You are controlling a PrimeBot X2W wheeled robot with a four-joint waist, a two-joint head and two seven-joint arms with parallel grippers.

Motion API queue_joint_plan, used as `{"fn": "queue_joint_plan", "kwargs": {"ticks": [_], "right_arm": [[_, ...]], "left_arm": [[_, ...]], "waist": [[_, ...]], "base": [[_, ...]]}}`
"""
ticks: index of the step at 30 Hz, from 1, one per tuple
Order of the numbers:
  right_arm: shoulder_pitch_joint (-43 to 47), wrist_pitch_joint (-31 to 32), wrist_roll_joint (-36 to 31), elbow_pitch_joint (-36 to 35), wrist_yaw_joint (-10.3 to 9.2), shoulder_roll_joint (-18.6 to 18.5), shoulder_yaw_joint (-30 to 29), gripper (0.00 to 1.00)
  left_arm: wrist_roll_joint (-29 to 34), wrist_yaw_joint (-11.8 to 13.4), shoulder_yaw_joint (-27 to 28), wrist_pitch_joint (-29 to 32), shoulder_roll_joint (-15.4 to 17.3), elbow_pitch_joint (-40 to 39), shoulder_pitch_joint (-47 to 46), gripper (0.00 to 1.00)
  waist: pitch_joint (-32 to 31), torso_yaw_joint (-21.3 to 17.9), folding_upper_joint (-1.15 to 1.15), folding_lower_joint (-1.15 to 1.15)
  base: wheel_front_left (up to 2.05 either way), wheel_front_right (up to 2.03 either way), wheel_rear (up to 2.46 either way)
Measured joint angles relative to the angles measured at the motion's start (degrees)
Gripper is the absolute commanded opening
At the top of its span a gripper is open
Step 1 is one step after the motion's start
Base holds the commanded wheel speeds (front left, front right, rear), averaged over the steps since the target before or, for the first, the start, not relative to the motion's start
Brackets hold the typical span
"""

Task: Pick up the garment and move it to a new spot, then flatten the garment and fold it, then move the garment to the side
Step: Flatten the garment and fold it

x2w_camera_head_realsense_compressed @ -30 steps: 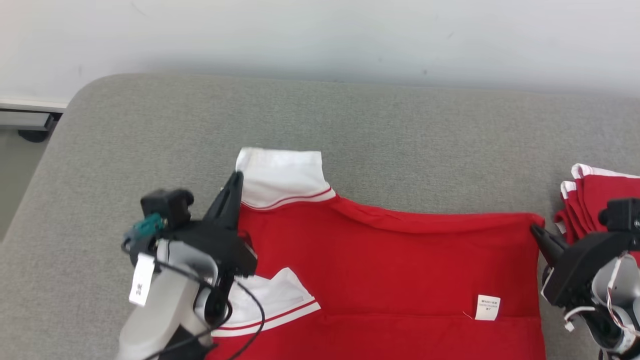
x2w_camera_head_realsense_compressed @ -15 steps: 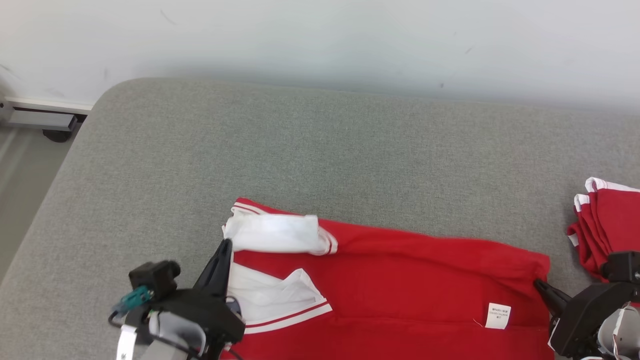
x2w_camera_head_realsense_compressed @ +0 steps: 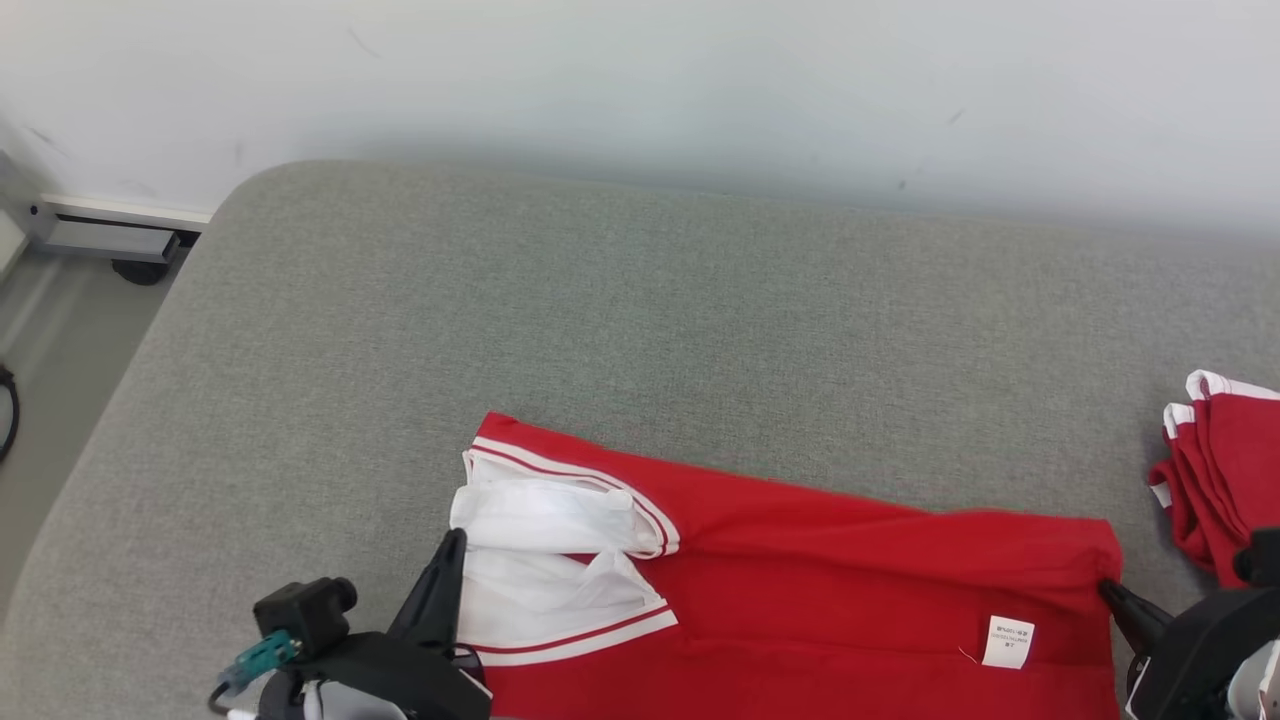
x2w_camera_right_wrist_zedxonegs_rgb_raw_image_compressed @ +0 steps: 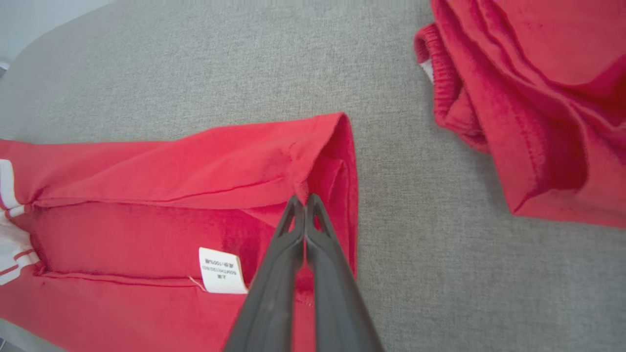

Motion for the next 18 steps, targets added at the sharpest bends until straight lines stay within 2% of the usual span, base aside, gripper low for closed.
{"fn": "queue_joint_plan", "kwargs": {"ticks": [5,18], "right_arm": [[1.9,-0.3,0.4,-1.7,0.0,0.0,-0.4,0.0],[6.6,0.1,0.7,-2.9,-0.04,0.4,0.0,0.0]], "left_arm": [[-1.5,0.0,1.5,0.0,0.6,-1.6,2.1,0.0],[-1.9,0.0,0.1,1.2,0.6,-2.5,5.3,0.0]], "waist": [[-0.4,0.3,0.01,0.0],[-0.7,0.1,0.01,0.0]], "base": [[0.0,0.0,0.0],[0.0,0.0,0.0]]}}
